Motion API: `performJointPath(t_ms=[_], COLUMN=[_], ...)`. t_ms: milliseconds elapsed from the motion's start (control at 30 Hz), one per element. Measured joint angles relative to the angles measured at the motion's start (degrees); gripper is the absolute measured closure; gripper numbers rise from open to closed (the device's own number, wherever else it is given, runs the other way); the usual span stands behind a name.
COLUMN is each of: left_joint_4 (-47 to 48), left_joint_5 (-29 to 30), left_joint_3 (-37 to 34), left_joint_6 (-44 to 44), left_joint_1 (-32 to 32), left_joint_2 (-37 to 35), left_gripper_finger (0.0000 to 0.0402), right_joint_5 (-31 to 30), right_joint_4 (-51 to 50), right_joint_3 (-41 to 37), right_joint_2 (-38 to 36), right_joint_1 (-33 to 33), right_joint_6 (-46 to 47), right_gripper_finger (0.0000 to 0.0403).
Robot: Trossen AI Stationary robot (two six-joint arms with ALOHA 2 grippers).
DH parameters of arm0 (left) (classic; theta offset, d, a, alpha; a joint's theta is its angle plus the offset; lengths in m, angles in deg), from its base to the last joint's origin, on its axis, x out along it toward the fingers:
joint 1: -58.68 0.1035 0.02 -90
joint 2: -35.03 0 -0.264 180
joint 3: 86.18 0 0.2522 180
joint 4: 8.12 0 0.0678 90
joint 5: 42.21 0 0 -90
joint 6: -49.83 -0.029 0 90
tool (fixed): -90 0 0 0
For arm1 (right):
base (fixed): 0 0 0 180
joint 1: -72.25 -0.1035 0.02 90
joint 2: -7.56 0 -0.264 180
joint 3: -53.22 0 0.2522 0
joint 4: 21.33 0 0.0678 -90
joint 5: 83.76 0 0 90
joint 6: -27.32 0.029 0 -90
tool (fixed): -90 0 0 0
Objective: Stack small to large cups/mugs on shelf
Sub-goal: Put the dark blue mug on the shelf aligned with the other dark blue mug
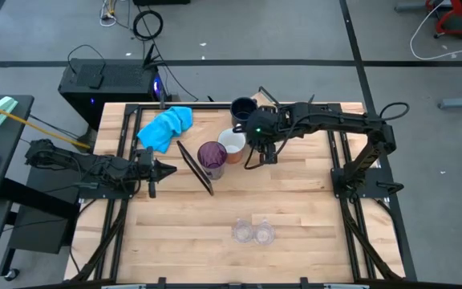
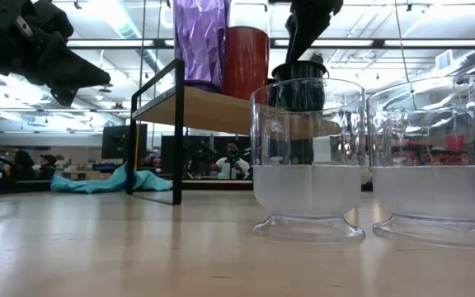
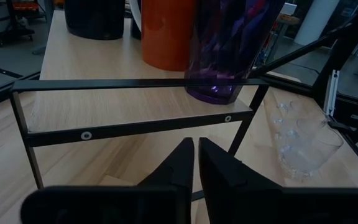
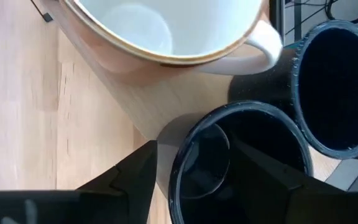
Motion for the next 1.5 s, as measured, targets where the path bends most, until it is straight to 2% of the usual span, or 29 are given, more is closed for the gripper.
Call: performJointPath(t_ms=[267, 367, 567, 833, 1033, 1500], left_joint_4=[0.00, 0.00, 0.00, 0.00, 0.00, 0.00], left_joint_5=[0.00, 0.02, 0.01, 0.00, 0.02, 0.00], left_joint_3=[-0.01, 0.00, 0.00, -0.01, 0.00, 0.00], left_joint_6=[-0.01, 0.00, -0.02, -0.02, 0.00, -0.02], left_joint_1=[-0.02, -0.02, -0.01, 0.00, -0.02, -0.02], left_joint_2=[0.02, 0.00, 0.01, 0.01, 0.00, 0.00], left_gripper_finger=[0.0361, 0.0362, 0.0371, 0.0365, 0.0362, 0.0369], right_joint_5=[1.73, 1.81, 0.65, -0.81, -2.70, -3.67], right_joint_4=[-1.28, -6.66, -14.73, -11.93, -6.61, -1.83], right_joint_3=[0.07, 0.08, 0.05, -7.45, -12.63, -14.24], right_joint_2=[-4.10, -5.72, -7.33, -7.28, -7.20, -7.24], right_joint_1=[-1.05, -2.20, -1.99, -2.03, -1.99, 0.18], right_joint_6=[1.17, 1.91, 12.81, 17.15, 13.85, 11.48], right_gripper_finger=[0.0192, 0.0192, 0.0192, 0.0192, 0.0192, 0.0192])
